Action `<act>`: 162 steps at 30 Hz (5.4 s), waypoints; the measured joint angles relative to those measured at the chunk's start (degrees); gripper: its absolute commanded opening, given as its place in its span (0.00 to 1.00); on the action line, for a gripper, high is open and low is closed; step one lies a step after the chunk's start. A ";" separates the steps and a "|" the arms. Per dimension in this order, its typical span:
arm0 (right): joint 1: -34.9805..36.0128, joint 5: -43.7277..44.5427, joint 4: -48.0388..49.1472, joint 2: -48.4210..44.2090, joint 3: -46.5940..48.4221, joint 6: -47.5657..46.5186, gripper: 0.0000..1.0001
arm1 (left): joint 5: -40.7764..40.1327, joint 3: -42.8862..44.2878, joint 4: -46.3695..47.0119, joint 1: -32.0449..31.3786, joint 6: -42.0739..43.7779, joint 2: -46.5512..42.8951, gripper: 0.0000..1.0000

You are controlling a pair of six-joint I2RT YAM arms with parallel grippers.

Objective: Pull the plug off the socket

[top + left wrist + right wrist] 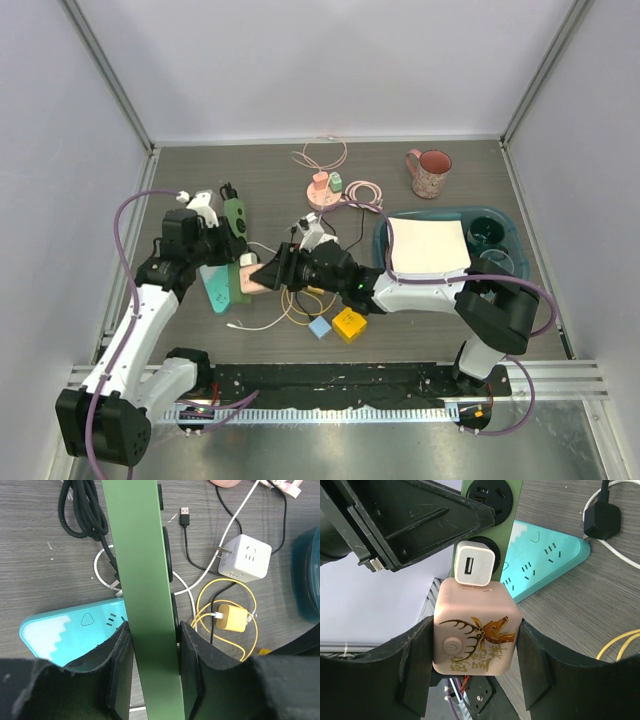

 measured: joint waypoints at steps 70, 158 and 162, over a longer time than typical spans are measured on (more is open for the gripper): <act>-10.99 -12.09 -4.63 -5.73 1.03 -6.64 0.01 | -9.20 3.04 0.28 -2.54 7.21 8.55 0.00; -17.05 -22.73 -15.21 18.43 28.63 -56.63 0.45 | 29.79 18.97 20.20 6.03 -9.92 45.29 0.00; -17.05 -22.95 -15.02 18.67 28.76 -55.67 0.52 | 29.79 19.08 20.09 5.99 -9.92 45.29 0.00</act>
